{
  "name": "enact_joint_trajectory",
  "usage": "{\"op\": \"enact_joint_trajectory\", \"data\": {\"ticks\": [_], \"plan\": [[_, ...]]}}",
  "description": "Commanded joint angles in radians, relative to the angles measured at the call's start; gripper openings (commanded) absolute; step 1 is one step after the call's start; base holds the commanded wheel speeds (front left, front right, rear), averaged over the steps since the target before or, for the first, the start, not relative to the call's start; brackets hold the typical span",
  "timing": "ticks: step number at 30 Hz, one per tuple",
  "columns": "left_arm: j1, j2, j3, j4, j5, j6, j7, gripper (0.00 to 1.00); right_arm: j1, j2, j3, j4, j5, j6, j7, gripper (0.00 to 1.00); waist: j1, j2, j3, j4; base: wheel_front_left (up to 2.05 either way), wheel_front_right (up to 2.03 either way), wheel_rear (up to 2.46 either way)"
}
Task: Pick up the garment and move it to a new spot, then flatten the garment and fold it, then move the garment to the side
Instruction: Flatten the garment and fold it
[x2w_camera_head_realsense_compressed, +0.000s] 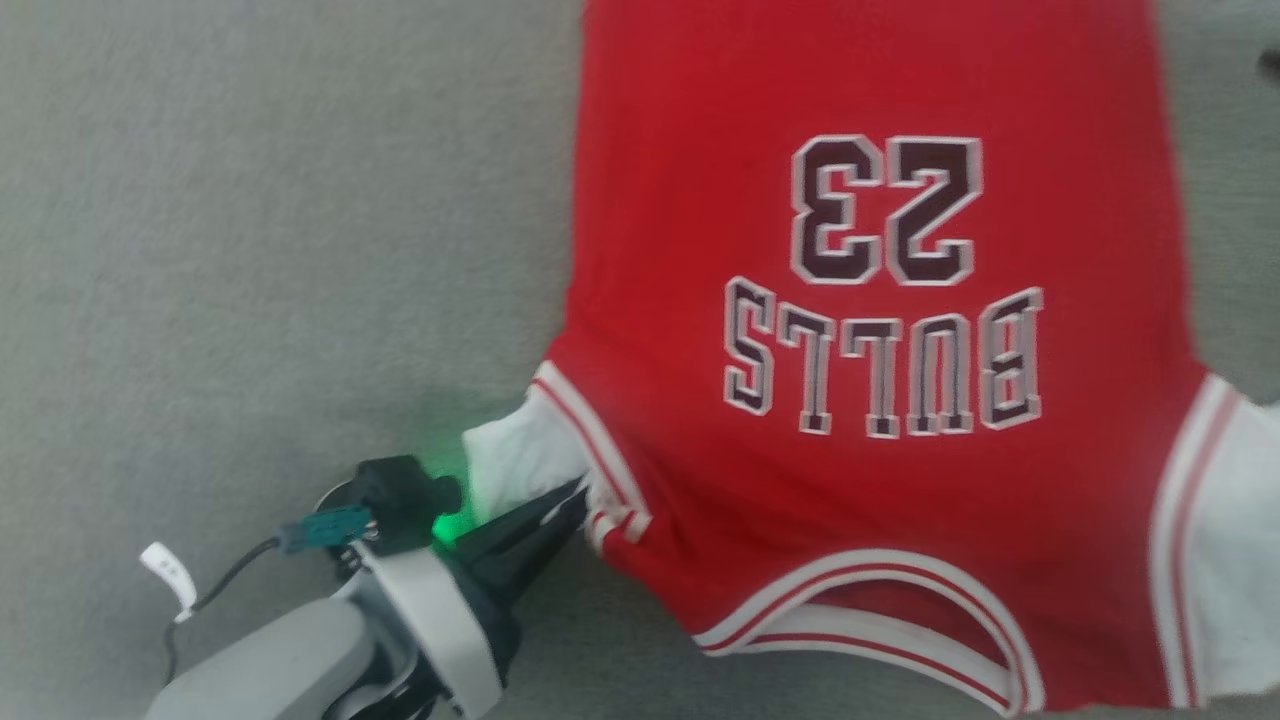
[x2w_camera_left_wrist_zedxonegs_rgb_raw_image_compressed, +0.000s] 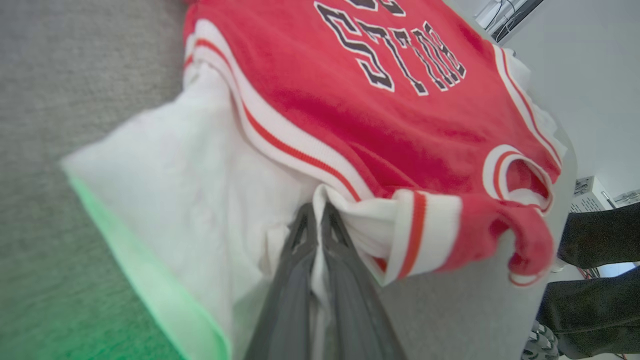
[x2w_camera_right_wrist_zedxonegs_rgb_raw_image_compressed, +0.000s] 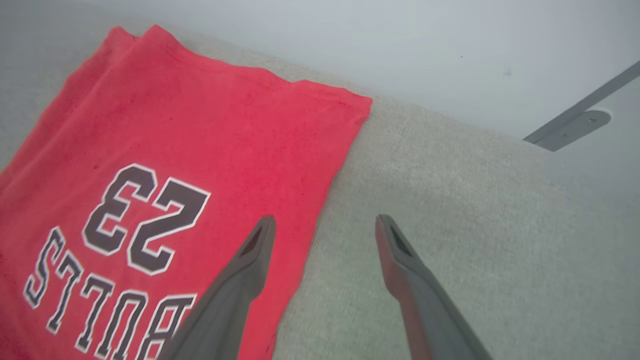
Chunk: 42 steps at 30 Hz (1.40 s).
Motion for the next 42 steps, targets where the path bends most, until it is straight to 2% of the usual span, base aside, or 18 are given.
{"op": "enact_joint_trajectory", "data": {"ticks": [1, 2, 3, 8, 11, 20, 21, 23, 28, 32, 37, 42], "plan": [[-0.030, -0.039, -0.013, 0.012, 0.011, 0.004, 0.010, 0.00, -0.124, 0.034, 0.024, 0.105, -0.076, 0.000, 0.036, 1.00, 0.0000, -0.0001, 0.084, 0.085, 0.00, 0.00, 0.00], [-0.043, -0.051, -0.012, 0.012, 0.013, 0.004, 0.011, 0.00, -0.181, 0.047, 0.038, 0.161, -0.114, 0.000, 0.053, 1.00, 0.0000, -0.0001, 0.100, 0.100, 0.00, 0.00, 0.00], [-0.043, -0.051, -0.012, 0.012, 0.013, 0.004, 0.011, 0.00, -0.181, 0.047, 0.038, 0.161, -0.114, 0.000, 0.053, 1.00, 0.0000, -0.0001, 0.100, 0.100, 0.00, 0.00, 0.00], [-0.067, -0.087, -0.026, 0.014, 0.014, 0.005, 0.014, 0.00, -0.390, 0.084, 0.076, 0.406, -0.282, 0.000, 0.115, 1.00, 0.0000, -0.0001, 0.157, 0.162, 0.00, 0.00, 0.00], [-0.067, -0.095, -0.034, 0.021, 0.016, 0.008, 0.016, 0.00, -0.465, 0.110, 0.072, 0.519, -0.340, 0.000, 0.147, 1.00, 0.0000, -0.0001, 0.183, 0.185, 0.00, 0.00, 0.00], [-0.079, -0.101, -0.019, 0.032, 0.022, 0.014, 0.021, 0.00, -0.560, 0.169, 0.050, 0.717, -0.442, 0.000, 0.189, 1.00, 0.0000, -0.0001, 0.229, 0.194, 0.00, 0.00, 0.00], [-0.082, -0.103, -0.018, 0.031, 0.021, 0.014, 0.022, 0.00, -0.561, 0.177, 0.055, 0.725, -0.443, 0.000, 0.192, 0.50, 0.0000, -0.0001, 0.230, 0.191, 0.00, 0.00, 0.00], [-0.090, -0.105, -0.014, 0.029, 0.022, 0.014, 0.022, 0.00, -0.566, 0.181, 0.056, 0.733, -0.440, 0.000, 0.185, 0.00, 0.0000, -0.0001, 0.232, 0.183, 0.00, 0.00, 0.00], [-0.089, -0.099, 0.028, 0.028, 0.021, 0.014, 0.021, 0.00, -0.554, 0.162, 0.041, 0.732, -0.407, 0.000, 0.121, 0.00, 0.0000, -0.0001, 0.204, 0.150, 0.00, 0.00, 0.00], [-0.059, -0.087, 0.075, 0.018, 0.024, 0.015, 0.019, 0.00, -0.491, 0.133, 0.072, 0.675, -0.334, 0.000, 0.072, 0.00, 0.0000, -0.0001, 0.153, 0.121, 0.00, 0.00, 0.00], [0.017, -0.060, 0.140, 0.005, 0.026, 0.013, 0.011, 0.00, -0.319, 0.055, 0.132, 0.518, -0.171, 0.000, 0.040, 0.00, 0.0000, -0.0001, 0.064, 0.071, 0.00, 0.00, 0.00], [0.099, -0.049, 0.195, -0.017, 0.034, 0.005, 0.007, 0.00, -0.049, -0.049, 0.143, 0.310, -0.018, 0.000, 0.054, 0.00, 0.0000, -0.0001, -0.027, 0.012, 0.00, 0.00, 0.00]]}}
